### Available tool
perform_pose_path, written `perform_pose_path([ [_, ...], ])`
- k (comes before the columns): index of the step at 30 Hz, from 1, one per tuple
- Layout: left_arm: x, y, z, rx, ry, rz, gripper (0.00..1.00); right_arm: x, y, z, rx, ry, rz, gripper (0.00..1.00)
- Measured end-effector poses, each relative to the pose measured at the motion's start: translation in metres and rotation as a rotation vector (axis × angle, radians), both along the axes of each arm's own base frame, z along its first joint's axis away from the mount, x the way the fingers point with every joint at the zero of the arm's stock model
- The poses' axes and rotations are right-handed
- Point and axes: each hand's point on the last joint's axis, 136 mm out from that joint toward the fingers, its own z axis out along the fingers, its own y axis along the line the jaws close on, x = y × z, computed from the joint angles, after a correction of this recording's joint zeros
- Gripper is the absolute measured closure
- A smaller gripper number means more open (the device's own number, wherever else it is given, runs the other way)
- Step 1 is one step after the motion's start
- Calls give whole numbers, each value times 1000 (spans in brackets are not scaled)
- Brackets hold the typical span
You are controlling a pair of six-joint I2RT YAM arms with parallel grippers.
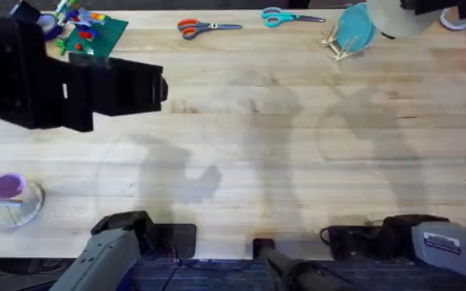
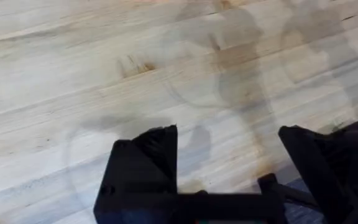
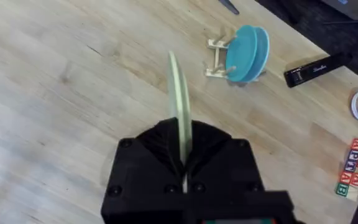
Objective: Pick up the plates from the table one by one and place each into a slot on the dish rack.
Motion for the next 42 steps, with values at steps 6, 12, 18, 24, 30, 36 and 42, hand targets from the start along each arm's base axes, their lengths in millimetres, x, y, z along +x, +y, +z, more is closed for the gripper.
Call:
perform_pose_path([
  [6, 0, 0, 0, 0, 0, 0, 7, 0, 0, 0, 2, 1, -2, 970],
  [12, 0, 0, 0, 0, 0, 0, 7, 0, 0, 0, 2, 1, -2, 970],
  [18, 0, 0, 0, 0, 0, 0, 7, 1, 0, 1, 2, -5, -3, 970],
  [24, 0, 0, 0, 0, 0, 0, 7, 17, -4, -15, 1, 35, -16, 970],
  [30, 0, 0, 0, 0, 0, 0, 7, 40, -20, -32, -2, 59, -60, 970],
  [36, 0, 0, 0, 0, 0, 0, 7, 50, -34, -30, -3, 29, -97, 970],
  [42, 0, 0, 0, 0, 0, 0, 7, 65, -45, -38, -3, 26, -124, 970],
])
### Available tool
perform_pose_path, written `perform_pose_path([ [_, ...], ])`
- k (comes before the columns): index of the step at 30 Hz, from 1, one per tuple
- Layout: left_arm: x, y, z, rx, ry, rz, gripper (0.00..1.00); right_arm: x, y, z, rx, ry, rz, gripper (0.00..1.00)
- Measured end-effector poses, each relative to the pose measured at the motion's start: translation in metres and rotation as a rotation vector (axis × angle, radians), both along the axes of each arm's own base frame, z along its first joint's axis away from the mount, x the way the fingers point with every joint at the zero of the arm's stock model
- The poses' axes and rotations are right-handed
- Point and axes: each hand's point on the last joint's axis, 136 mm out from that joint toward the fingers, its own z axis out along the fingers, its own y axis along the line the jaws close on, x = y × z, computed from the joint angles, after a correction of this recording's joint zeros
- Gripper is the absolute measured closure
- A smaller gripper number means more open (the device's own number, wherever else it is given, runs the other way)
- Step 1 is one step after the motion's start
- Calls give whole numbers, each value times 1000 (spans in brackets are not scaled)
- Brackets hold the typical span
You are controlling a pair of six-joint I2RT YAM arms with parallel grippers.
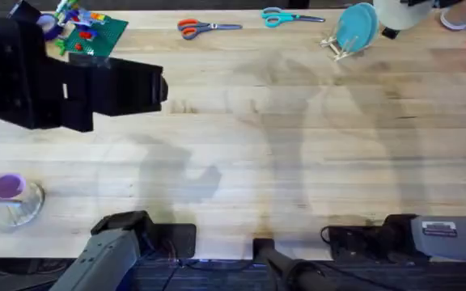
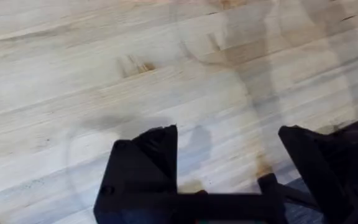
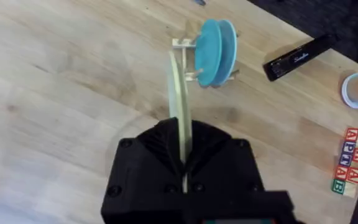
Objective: Pick up the plates from the table one by one and place each into a slot on the dish rack.
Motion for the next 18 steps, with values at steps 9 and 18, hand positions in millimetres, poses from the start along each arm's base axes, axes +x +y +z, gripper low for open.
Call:
perform_pose_path([
  [9, 0, 0, 0, 0, 0, 0, 6, 22, -5, -5, -5, -31, -9, 970],
  [18, 0, 0, 0, 0, 0, 0, 7, 33, -11, -10, -29, -45, -29, 970],
])
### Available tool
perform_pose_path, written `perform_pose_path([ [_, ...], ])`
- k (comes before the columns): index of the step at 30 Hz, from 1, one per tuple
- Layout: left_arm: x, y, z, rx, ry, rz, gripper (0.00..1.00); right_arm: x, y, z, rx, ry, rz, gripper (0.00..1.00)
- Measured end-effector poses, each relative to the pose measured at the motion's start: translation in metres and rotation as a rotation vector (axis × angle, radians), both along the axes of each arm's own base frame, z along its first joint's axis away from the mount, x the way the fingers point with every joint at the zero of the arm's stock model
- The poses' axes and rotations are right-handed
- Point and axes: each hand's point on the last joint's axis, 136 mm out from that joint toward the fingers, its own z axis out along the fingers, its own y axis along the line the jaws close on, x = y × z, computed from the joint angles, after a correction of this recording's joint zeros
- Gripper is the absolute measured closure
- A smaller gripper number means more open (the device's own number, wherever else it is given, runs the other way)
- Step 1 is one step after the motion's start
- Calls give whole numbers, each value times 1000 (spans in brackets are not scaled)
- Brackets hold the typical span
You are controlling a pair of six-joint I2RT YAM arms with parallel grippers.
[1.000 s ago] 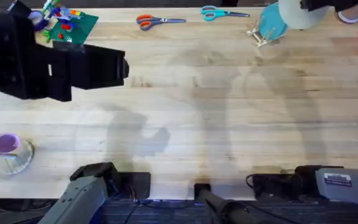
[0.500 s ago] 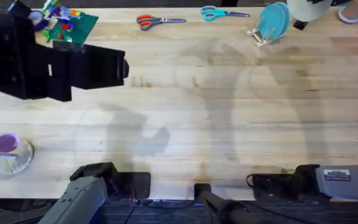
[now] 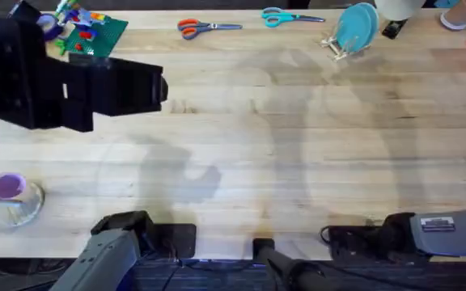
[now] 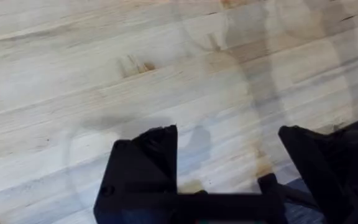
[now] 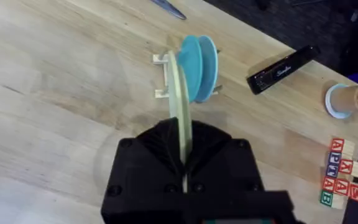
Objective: Pick up the plates from the table one by one and place each into a slot on the dish rack.
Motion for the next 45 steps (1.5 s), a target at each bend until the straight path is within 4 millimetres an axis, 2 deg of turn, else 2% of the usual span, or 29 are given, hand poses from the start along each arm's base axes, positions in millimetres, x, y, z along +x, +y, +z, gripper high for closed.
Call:
perform_pose_path([
  [8, 0, 0, 0, 0, 0, 0, 8, 12, -2, -14, -1, 15, -5, 970],
  [17, 0, 0, 0, 0, 0, 0, 8, 20, -4, -12, -4, -11, -14, 970],
  [33, 0, 0, 0, 0, 0, 0, 7, 39, -5, -31, -1, 0, -16, 970],
  [45, 0, 0, 0, 0, 0, 0, 8, 46, -6, -34, 11, -13, -30, 970],
])
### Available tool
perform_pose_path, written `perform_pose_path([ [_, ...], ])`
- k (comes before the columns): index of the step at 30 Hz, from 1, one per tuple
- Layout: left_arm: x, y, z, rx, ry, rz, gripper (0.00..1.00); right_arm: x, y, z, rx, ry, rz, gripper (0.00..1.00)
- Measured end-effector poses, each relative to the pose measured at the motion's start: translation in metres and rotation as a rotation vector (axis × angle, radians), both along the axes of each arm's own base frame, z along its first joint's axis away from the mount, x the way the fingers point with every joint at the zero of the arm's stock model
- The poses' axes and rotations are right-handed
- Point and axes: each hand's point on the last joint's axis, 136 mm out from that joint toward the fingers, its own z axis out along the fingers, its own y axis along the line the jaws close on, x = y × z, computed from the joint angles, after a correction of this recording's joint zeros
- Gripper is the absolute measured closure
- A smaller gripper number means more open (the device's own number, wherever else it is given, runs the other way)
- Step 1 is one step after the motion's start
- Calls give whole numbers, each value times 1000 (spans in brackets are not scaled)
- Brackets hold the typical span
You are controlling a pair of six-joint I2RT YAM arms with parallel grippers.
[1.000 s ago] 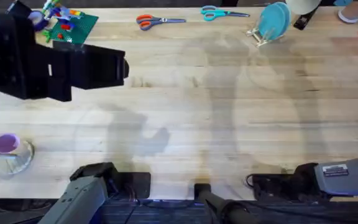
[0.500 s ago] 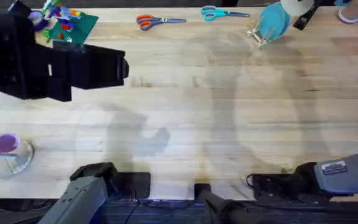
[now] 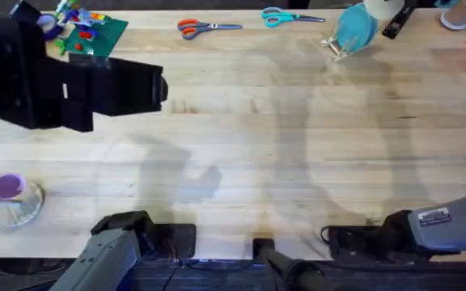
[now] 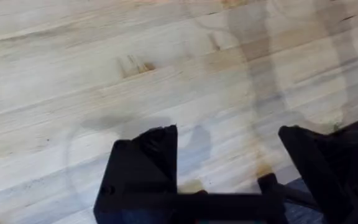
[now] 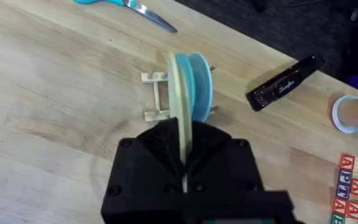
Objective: Pick up the plates from the table one by one and place each into a slot on the dish rack.
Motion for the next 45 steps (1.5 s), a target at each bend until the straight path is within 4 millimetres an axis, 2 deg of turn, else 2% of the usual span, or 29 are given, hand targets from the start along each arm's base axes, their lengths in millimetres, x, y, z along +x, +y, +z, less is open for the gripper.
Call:
perform_pose_path([
  [12, 0, 0, 0, 0, 0, 0, 6, 12, -1, -26, 8, 38, -5, 970],
  [24, 0, 0, 0, 0, 0, 0, 7, 21, -2, -28, 14, 18, -13, 970],
  [33, 0, 0, 0, 0, 0, 0, 7, 29, -1, -51, 29, 55, -18, 970],
  [45, 0, 0, 0, 0, 0, 0, 7, 31, 5, -52, 58, 49, 4, 970],
])
